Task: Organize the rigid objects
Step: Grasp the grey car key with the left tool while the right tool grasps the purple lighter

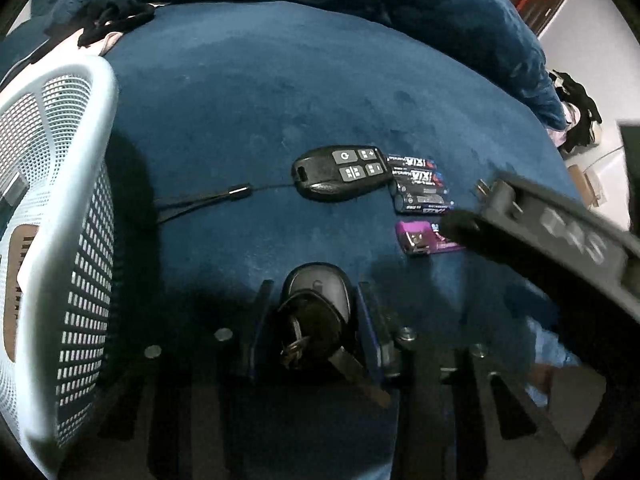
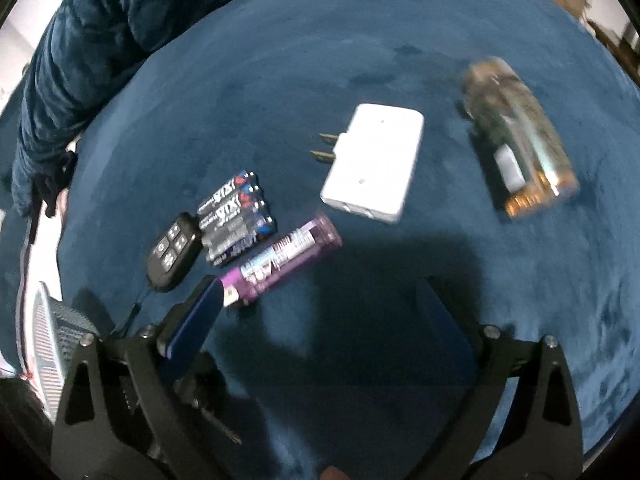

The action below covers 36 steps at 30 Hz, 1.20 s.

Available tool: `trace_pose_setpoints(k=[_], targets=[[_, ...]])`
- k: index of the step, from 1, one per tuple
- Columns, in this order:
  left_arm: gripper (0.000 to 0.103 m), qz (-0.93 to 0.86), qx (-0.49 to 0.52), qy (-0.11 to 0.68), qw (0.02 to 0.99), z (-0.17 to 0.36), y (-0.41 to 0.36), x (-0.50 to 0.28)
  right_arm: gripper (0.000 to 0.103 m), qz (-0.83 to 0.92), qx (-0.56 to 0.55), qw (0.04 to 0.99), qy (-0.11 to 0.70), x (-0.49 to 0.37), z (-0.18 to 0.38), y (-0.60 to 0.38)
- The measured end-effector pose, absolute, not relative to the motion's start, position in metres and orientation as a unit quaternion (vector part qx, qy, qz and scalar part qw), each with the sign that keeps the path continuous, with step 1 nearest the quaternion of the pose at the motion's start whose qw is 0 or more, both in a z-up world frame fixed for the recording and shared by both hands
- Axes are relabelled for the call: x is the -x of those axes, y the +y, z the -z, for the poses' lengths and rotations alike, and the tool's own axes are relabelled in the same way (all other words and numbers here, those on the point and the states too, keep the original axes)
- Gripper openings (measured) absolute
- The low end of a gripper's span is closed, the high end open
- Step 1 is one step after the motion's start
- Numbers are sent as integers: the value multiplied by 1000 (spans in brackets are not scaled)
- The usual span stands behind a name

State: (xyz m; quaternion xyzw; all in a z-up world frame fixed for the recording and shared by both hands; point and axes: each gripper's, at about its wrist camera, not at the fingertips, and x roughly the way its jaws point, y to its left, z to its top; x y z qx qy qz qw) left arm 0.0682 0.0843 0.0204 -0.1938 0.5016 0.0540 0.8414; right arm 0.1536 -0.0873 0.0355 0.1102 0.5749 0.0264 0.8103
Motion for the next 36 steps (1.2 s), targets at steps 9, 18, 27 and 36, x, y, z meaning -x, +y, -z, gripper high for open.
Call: trace_pose_setpoints(k=[9,18,27,36], targets=[[42,-43,208,498,841,-15,89,-68,86,4,-36,804,593,-165,-26,-63],[51,-30,213,504,836,-17,93,-69,12,-40,-106,779,617,-137,-35,-96],[56,-23,202,506,838,-17,89,-68,33,-71,-199,773,598,-135,-37,-111],[58,-16,199,503,841,-16,87,-68,42,-116,-191,810,542,-157,-57,-115]])
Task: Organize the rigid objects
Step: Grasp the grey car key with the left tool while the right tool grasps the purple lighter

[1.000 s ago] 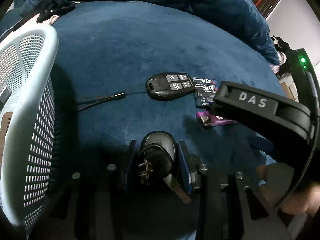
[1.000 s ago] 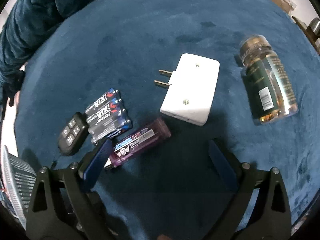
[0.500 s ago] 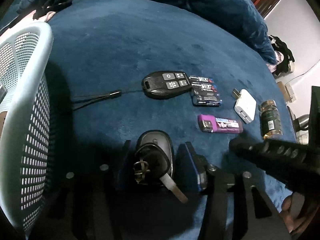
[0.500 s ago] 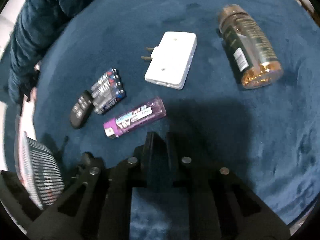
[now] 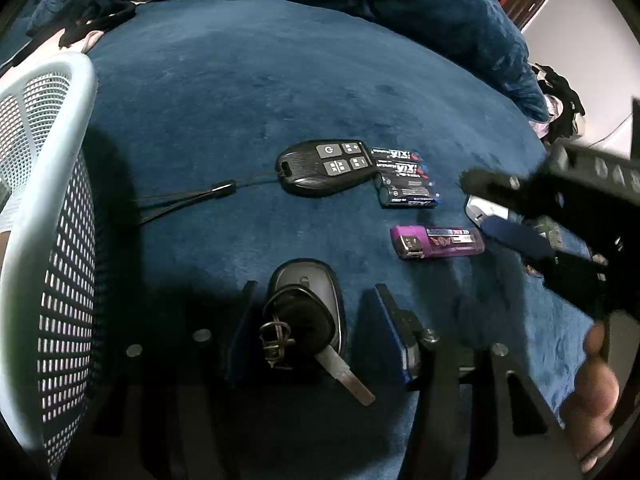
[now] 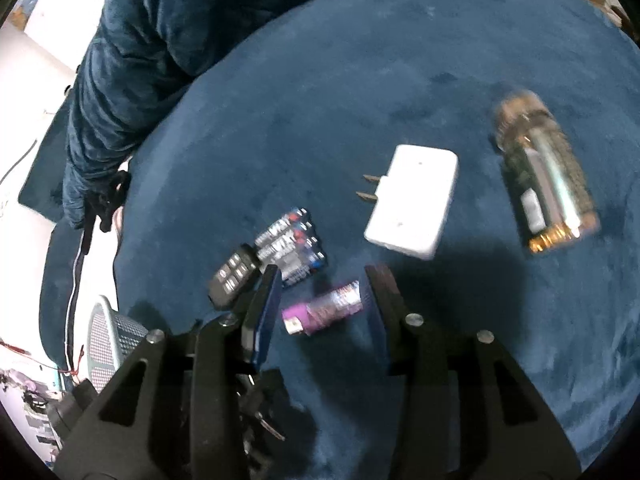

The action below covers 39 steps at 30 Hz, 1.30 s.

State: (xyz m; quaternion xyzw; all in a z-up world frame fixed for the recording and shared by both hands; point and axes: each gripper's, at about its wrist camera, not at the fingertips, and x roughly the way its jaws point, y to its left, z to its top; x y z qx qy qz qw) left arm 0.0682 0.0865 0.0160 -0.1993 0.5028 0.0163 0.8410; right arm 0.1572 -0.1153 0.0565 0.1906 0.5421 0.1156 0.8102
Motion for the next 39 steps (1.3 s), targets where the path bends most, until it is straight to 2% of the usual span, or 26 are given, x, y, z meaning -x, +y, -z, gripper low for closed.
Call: trace_pose_setpoints(k=[4,8,14,21,24,26,28,31,34,35,37,39], targets=[[59,-14,199,503,841,-15,86,-70,42,-129,-176,815,536,-177,-49,-97],[60,-8,198,503,841,-14,86,-71,42,-149,-194,778,579,-186,-20,-101],[61,-7,199,501,842,-13,86,-70,42,-189,-217,732,617,-160,-22,-104],[61,-5,197,507,839,-13,87,-70,41,-191,-60,755,624,-145,-24,-69],[60,-5,191,515,836,-14,85,-70,34,-189,-6,763,618,-140,-24,-60],[60,-6,183,521,834,-15,83,-69,23,-182,2,765,617,-139,-27,-62],[60,-8,175,529,831,-16,81,-68,23,-156,-27,772,616,-137,-33,-76],[61,-18,174,539,824,-16,79,-67,23,-126,-6,792,598,-133,-43,-81],[60,-26,160,550,819,-15,75,-72,25,-129,-13,772,622,-137,-29,-79],[58,-28,157,553,818,-14,75,-74,25,-130,-7,773,622,-138,-27,-77],[42,-36,144,553,820,-17,74,-75,23,-127,-7,775,619,-139,-28,-76],[38,-28,149,549,822,-22,76,-71,22,-127,-27,780,612,-138,-31,-70]])
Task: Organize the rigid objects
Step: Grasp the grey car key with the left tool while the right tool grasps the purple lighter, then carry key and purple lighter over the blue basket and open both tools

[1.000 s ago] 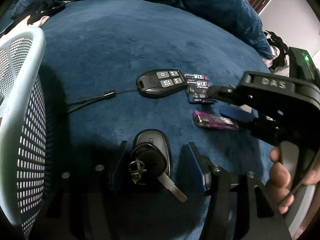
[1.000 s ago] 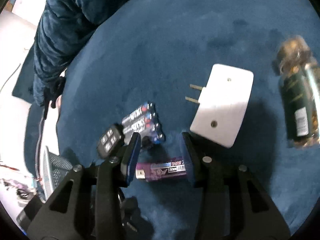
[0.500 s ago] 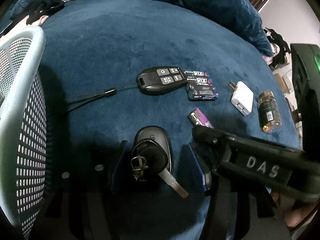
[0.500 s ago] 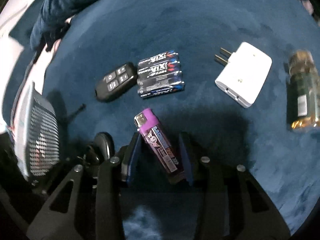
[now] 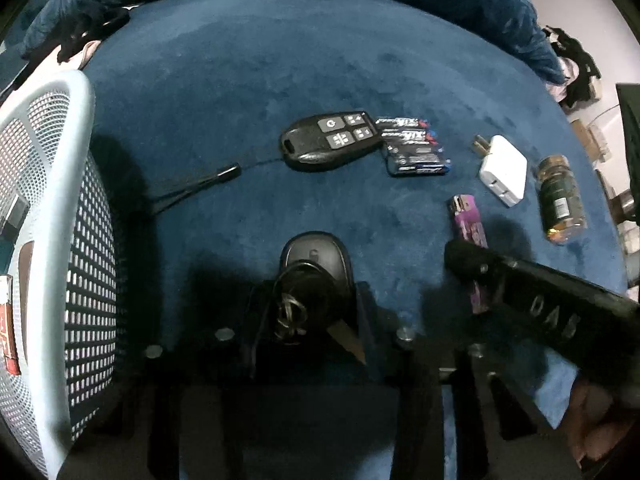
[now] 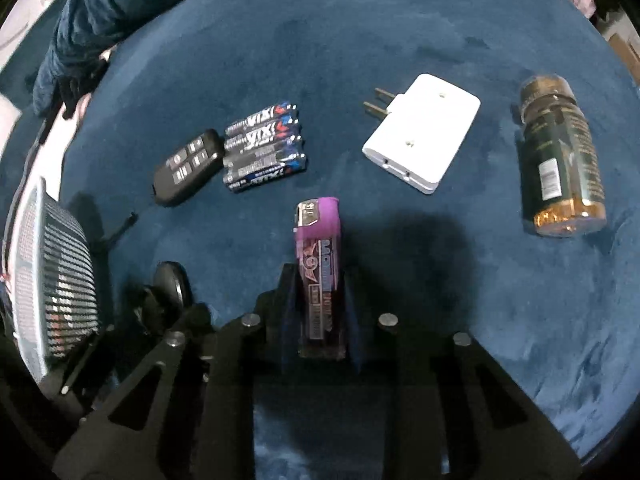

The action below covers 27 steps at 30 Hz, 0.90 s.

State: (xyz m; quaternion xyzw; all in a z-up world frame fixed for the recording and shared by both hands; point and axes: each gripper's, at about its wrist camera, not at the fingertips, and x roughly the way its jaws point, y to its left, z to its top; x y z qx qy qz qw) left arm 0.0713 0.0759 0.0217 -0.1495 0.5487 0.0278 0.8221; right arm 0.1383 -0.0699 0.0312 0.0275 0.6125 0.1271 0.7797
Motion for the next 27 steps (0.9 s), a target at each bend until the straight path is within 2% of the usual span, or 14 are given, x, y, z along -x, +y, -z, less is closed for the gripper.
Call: trace_pose_setpoints(k=[8,21,27], targets=[[38,-3,167,517,840,-58,81,-46,22,-140,-108,812,556,-111,-72,-82],[38,1,171,479,861,-121,105,-8,22,-177,-111,848,487,-69,-110,-73],[38,-31,179,457,871,-143,140,21,22,-217,-86,855,463,-56,-124,-37]])
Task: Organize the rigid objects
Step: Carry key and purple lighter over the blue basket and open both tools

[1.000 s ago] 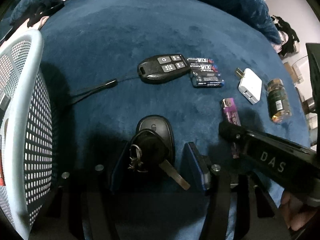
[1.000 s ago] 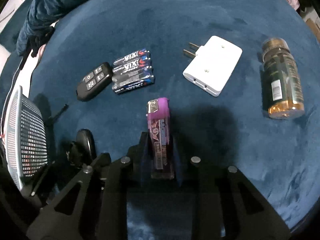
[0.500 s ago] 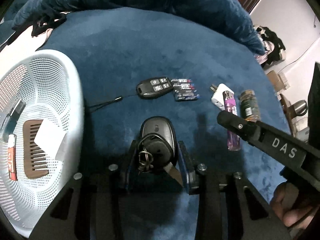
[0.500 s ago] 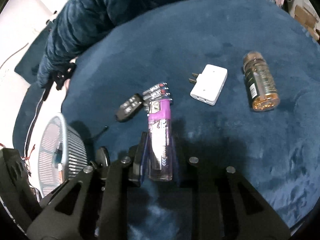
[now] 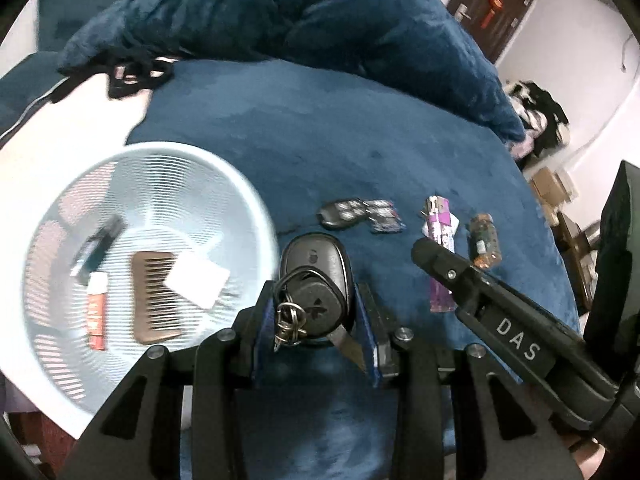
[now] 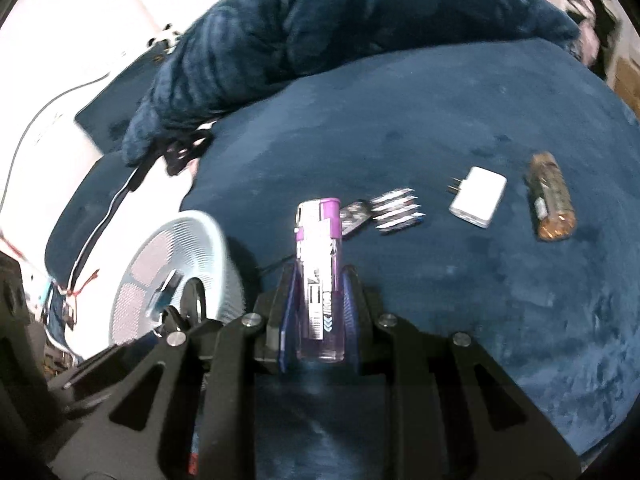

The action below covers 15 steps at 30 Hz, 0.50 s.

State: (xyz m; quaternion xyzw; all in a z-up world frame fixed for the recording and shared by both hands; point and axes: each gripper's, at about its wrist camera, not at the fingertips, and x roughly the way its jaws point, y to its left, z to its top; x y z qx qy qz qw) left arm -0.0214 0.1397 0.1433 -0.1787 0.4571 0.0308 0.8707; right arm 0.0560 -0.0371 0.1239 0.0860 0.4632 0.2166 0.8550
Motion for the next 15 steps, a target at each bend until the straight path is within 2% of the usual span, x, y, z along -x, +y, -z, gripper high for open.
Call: trace_pose_setpoints(k=[15], targets=[[38,-137,226,450,853,-126,250,69,22,-322,-18,832,452,-28,-126,62]])
